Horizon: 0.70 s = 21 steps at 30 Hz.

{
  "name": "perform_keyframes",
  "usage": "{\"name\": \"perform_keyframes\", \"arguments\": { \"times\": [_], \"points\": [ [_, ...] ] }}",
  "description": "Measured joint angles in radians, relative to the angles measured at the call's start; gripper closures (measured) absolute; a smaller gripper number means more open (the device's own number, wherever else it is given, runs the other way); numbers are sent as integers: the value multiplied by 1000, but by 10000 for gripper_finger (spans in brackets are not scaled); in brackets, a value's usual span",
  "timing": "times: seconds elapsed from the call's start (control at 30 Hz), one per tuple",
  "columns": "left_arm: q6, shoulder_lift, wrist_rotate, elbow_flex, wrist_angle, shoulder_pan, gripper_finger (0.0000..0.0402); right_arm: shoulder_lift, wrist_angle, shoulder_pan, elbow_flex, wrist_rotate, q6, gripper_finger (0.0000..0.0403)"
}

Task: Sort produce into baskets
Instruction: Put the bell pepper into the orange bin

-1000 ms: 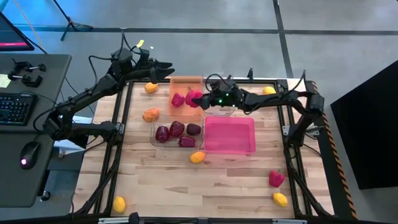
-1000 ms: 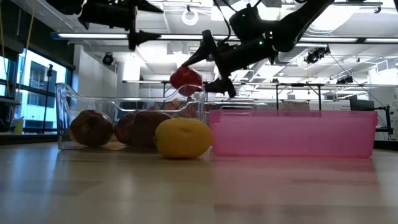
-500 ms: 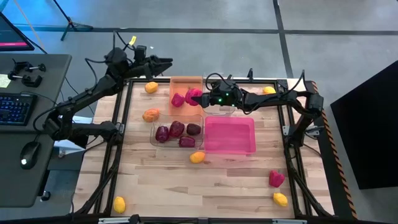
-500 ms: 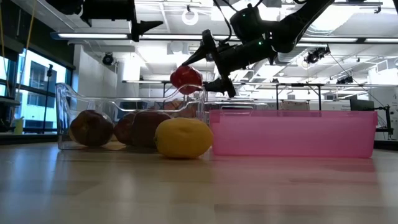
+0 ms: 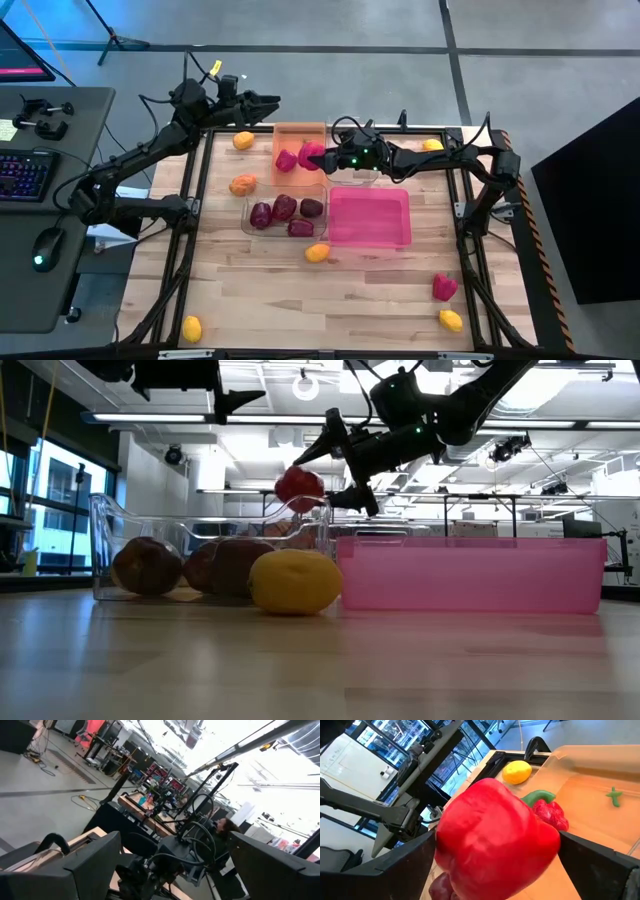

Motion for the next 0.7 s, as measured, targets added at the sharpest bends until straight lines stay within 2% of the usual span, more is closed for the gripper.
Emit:
{"name": "perform_keyframes", "arguments": {
  "times": [0.3, 0.5, 0.7],
  "points": [
    [16, 0, -11, 0, 0, 0, 48, 0, 27, -29, 0, -19, -29, 3],
    [13, 1, -11, 0, 0, 0, 48, -41, 55, -111, 0, -154, -73, 4],
    [15, 1, -14, 0, -5, -25, 48, -167, -122, -234, 0, -280, -138, 4]
  ]
}}
